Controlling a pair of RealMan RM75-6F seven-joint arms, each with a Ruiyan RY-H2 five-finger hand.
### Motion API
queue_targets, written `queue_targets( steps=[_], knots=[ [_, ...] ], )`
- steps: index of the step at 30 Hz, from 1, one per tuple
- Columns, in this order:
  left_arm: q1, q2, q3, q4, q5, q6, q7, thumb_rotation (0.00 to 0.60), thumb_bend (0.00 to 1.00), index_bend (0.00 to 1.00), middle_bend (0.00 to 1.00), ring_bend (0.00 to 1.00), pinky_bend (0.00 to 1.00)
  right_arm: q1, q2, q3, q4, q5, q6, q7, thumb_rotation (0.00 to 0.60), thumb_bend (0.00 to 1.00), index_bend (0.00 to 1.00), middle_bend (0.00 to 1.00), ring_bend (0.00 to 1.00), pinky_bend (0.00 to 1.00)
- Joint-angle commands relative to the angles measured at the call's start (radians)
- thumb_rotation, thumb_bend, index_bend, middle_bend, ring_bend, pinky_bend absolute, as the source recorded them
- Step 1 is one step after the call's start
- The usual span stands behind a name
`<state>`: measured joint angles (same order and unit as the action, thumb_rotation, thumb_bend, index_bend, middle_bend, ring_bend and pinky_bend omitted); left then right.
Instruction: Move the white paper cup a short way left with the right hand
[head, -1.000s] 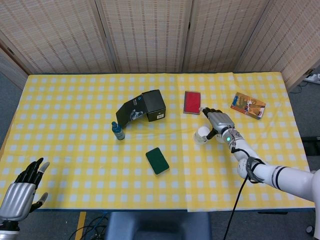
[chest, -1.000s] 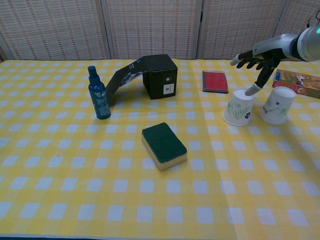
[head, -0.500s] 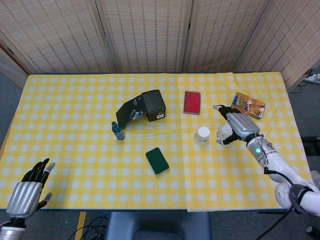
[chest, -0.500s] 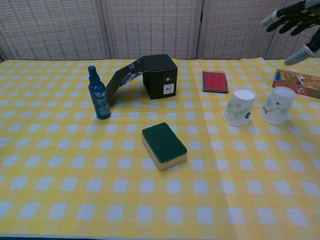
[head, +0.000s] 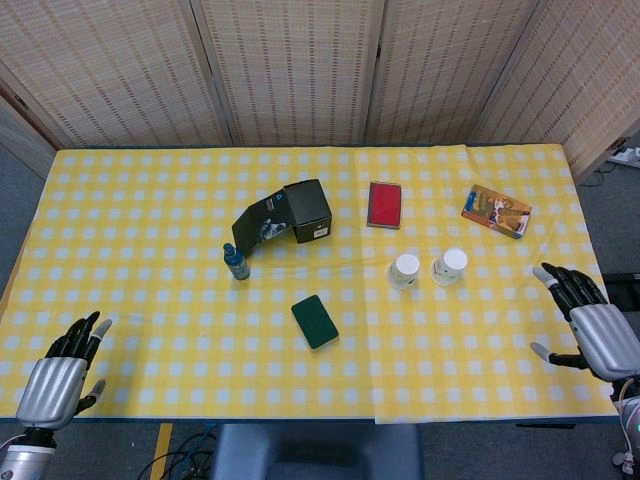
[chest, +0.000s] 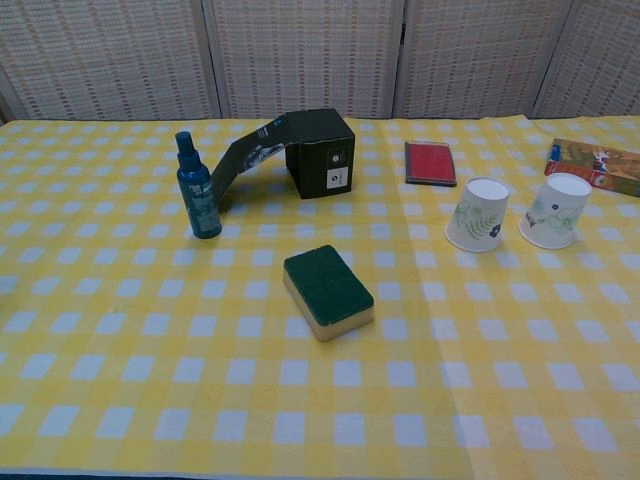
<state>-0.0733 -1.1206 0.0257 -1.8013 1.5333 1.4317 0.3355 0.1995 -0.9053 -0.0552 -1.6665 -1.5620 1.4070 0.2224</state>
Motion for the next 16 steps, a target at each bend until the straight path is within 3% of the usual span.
queue_targets(
  steps=[1, 6, 16],
  knots=[
    [0.003, 0.003, 0.002, -0.001, 0.007, 0.008, -0.005, 0.6, 0.32, 0.01, 0.0, 0.0, 0.23, -0.082, -0.13, -0.032, 0.127, -0.055, 0.077, -0.05, 0.6, 0.18, 0.0, 0.0, 0.0, 0.0],
    [0.01, 0.008, 0.009, -0.001, 0.024, 0.023, -0.015, 0.6, 0.32, 0.01, 0.0, 0.0, 0.23, -0.099, -0.18, -0.024, 0.182, -0.061, 0.094, -0.048, 0.6, 0.18, 0.0, 0.0, 0.0, 0.0],
    [0.008, 0.01, 0.001, 0.012, 0.0, 0.016, -0.024, 0.6, 0.32, 0.01, 0.0, 0.0, 0.23, -0.099, -0.192, -0.018, 0.171, -0.077, 0.082, -0.089, 0.6, 0.18, 0.0, 0.0, 0.0, 0.0]
  ],
)
